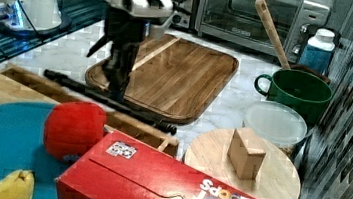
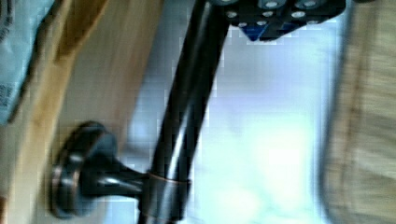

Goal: Close the drawer.

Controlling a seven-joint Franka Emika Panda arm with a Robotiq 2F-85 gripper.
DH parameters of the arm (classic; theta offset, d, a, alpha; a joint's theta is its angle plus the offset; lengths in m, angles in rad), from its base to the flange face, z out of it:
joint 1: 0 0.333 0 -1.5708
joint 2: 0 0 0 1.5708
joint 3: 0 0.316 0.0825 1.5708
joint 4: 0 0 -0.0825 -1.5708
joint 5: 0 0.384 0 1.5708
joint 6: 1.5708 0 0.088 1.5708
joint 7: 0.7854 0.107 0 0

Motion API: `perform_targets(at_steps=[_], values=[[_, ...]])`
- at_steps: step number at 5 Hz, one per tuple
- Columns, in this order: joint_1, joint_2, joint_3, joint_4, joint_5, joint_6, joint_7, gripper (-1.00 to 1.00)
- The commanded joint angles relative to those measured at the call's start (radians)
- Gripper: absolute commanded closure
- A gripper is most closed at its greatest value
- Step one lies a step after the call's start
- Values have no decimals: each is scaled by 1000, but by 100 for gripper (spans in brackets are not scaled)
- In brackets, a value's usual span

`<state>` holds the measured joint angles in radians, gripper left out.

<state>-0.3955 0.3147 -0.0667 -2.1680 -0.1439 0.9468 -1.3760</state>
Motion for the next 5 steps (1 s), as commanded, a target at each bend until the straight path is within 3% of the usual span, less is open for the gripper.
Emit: perform_targets(at_steps=[1,5], values=[[-160,21,-66,251,-7,30,-167,100],[-161,6,-62,225,4,19,-127,100]])
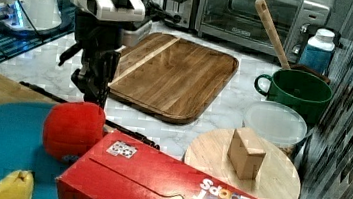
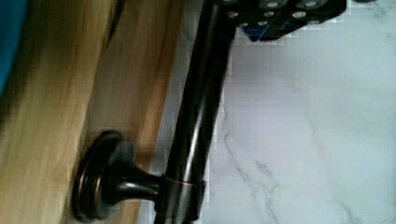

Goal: Close the drawer.

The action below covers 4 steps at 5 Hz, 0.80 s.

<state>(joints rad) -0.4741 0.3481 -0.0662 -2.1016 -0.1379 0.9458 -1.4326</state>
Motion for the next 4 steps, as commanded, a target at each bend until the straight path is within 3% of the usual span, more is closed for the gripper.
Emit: perform_targets(at_steps=[1,4], values=[[-86,-28,-59,159,-4,20,-70,100],[-97,-28,-47,159,-10,19,-65,100]])
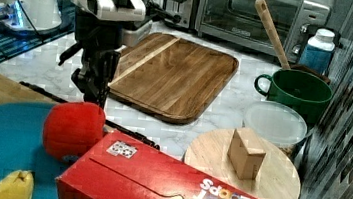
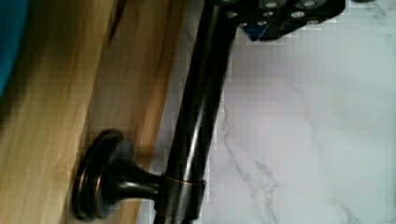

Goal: Close the drawer.

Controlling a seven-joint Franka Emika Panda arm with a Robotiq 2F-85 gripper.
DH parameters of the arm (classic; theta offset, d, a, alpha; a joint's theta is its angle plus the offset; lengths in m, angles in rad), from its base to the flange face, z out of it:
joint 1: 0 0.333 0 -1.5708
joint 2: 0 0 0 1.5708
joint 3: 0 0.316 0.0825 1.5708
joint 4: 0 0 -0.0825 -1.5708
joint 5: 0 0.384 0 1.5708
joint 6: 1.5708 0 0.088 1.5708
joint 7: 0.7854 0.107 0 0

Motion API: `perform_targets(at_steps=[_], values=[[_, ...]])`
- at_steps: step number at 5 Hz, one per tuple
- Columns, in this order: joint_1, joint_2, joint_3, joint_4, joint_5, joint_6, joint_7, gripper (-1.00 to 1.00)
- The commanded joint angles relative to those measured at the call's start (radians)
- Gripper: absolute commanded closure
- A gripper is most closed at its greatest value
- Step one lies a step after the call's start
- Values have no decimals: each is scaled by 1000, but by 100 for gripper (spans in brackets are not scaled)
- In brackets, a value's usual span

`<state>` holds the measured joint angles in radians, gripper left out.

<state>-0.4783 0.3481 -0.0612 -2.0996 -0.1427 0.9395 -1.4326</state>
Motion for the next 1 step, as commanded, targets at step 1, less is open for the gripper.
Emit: perform_targets(at_steps=[1], values=[[-81,-28,-65,157,2,26,-69,100]])
